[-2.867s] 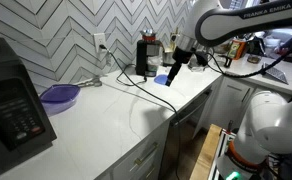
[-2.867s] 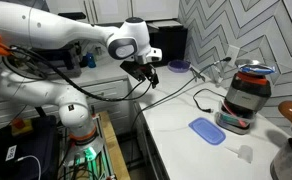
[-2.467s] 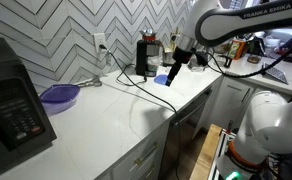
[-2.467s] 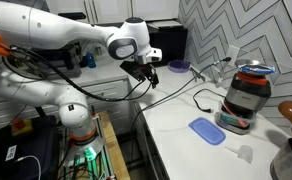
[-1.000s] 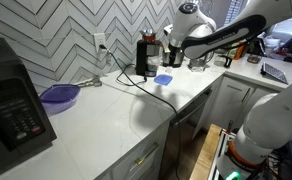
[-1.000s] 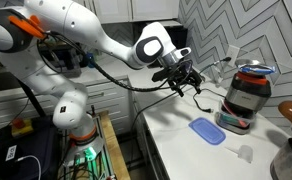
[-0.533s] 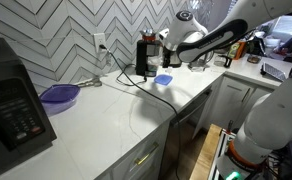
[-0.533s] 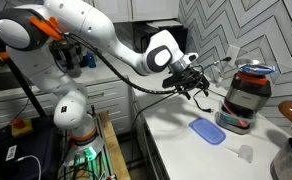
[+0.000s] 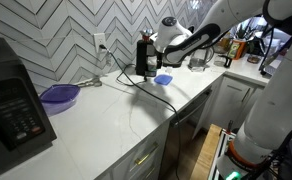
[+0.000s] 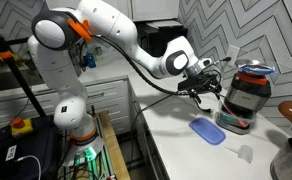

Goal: Remove the clear bowl from the coffeemaker and place it on the left side of the counter

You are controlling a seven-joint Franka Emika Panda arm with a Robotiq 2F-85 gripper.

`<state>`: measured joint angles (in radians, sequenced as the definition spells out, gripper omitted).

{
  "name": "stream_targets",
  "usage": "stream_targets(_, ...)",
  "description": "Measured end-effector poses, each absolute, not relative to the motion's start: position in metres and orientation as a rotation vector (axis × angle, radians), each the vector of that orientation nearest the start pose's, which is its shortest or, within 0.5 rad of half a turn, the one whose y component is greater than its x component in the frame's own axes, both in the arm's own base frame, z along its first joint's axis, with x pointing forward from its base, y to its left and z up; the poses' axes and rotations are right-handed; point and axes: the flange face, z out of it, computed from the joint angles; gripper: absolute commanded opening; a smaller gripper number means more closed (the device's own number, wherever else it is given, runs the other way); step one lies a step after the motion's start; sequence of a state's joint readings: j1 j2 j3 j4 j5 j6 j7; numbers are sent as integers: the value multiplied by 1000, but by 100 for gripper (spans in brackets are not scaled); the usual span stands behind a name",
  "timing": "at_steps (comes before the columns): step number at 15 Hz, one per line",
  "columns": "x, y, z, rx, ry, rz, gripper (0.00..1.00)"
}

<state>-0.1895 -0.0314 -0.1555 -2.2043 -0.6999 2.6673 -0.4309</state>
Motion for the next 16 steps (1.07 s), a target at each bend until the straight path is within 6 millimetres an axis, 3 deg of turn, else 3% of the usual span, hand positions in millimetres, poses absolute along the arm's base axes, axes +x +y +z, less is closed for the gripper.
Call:
stream_targets(8,542,-169,435,2401,736,410,99)
stream_targets(15,556,-169,414,2379,612,460,82)
stream_targets(16,558,-170,411,2375,597,462,84)
